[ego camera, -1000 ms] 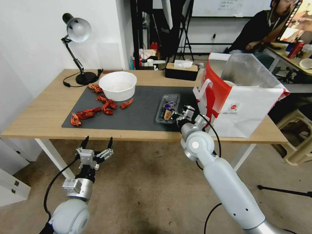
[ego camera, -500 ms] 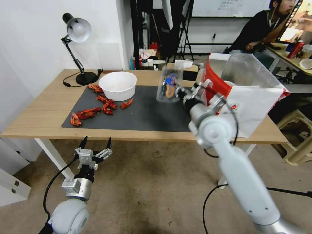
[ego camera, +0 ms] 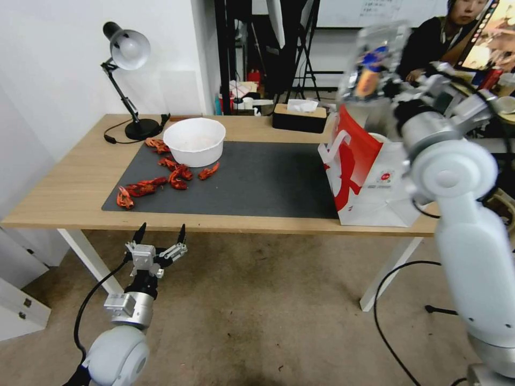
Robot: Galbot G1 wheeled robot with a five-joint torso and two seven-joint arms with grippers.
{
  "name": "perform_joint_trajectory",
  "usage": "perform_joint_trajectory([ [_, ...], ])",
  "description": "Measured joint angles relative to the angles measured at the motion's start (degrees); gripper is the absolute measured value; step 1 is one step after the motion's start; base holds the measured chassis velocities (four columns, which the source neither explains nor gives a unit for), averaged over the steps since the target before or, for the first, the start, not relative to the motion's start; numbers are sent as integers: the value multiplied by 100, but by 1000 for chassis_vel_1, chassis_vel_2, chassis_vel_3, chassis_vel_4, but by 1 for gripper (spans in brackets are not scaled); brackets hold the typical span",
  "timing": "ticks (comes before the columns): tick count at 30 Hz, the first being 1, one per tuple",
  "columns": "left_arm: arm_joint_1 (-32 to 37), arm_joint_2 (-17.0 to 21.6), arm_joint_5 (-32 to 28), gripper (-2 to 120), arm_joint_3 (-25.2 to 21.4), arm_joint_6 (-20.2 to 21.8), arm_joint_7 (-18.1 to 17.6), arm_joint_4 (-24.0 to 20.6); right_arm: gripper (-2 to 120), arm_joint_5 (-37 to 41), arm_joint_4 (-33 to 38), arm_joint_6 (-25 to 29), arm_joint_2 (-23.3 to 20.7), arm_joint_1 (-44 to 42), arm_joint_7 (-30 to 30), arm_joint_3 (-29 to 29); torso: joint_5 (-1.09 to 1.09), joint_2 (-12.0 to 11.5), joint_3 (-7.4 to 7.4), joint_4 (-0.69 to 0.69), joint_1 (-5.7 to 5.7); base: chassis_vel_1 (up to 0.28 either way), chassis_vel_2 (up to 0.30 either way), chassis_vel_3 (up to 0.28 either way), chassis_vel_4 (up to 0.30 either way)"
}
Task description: Close the takeout container lid, then place the container into the takeout bag.
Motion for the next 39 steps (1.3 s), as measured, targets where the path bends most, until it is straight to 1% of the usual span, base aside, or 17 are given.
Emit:
perform_joint_trajectory([
  [8, -43, 15, 1, 100, 30, 13, -4, 0, 3, -104, -19, -364, -4, -310, 251, 162, -2, 0, 0, 1, 0, 0, 0, 0, 0],
  [10, -48, 20, 1, 100, 35, 17, -5, 0, 13, -142, -17, -475, 17, -365, 309, 190, -3, 0, 0, 1, 0, 0, 0, 0, 0],
  [11, -48, 20, 1, 100, 35, 17, -5, 0, 13, -142, -17, -475, 17, -365, 309, 190, -3, 0, 0, 1, 0, 0, 0, 0, 0],
  [13, -44, 22, 0, 100, 35, 17, -7, 0, 25, -181, -13, -562, 19, -394, 358, 211, -3, 0, 0, 1, 0, 0, 0, 0, 0],
  [16, -36, 23, -1, 100, 31, 18, -9, 0, 31, -198, -9, -600, 14, -402, 382, 228, -3, 0, 0, 1, 0, 0, 0, 0, 0],
  [19, -23, 27, -1, 100, 24, 18, -10, -8, 44, -192, 22, -578, 0, -399, 352, 269, -3, 0, 0, 1, 0, 0, 0, 0, 0],
  [20, -23, 27, -1, 100, 24, 18, -10, -8, 44, -192, 22, -578, 0, -399, 352, 269, -3, 0, 0, 1, 0, 0, 0, 0, 0],
  [23, -9, 28, -1, 100, 15, 16, -14, -32, 63, 40, 141, 470, -38, -408, -580, 314, -4, 0, 0, 2, 0, 0, 0, 0, 0],
  [24, -9, 28, -1, 100, 15, 16, -14, -32, 63, 40, 141, 470, -38, -408, -580, 314, -4, 0, 0, 2, 0, 0, 0, 0, 0],
  [26, -4, 28, -2, 100, 6, 16, -17, -42, 71, 147, 256, 1004, -110, -534, -1259, 301, -2, 0, 0, 1, 0, 0, 0, 0, 0],
  [27, -4, 28, -2, 100, 6, 16, -17, -42, 71, 147, 256, 1004, -110, -534, -1259, 301, -2, 0, 0, 1, 0, 0, 0, 0, 0],
  [29, 4, 18, -2, 100, 2, 16, -20, -53, 81, 177, 415, 1387, -199, -763, -2017, 237, -2, 0, 0, 0, 0, 0, 0, 0, 0],
  [30, 4, 18, -2, 100, 2, 16, -20, -53, 81, 177, 415, 1387, -199, -763, -2017, 237, -2, 0, 0, 0, 0, 0, 0, 0, 0],
  [34, 31, -19, 7, 100, -1, 13, -23, -58, 99, -112, 822, 1601, -371, -1424, -2961, 2, -3, 0, -1, 2, -1, 0, 0, 0, 0],
  [36, 33, -24, 11, 100, 0, 12, -22, -58, 100, -230, 857, 1603, -386, -1521, -3062, -31, -2, 0, -1, 1, -1, 0, 0, 0, 0],
  [38, 34, -38, 20, 100, 3, 12, -22, -59, 100, -826, 1008, 1585, -442, -1922, -3334, -149, -3, 0, -1, 0, -2, 0, 0, 0, 0],
  [39, 34, -38, 20, 100, 3, 12, -22, -59, 100, -826, 1008, 1585, -442, -1922, -3334, -149, -3, 0, -1, 0, -2, 0, 0, 0, 0],
])
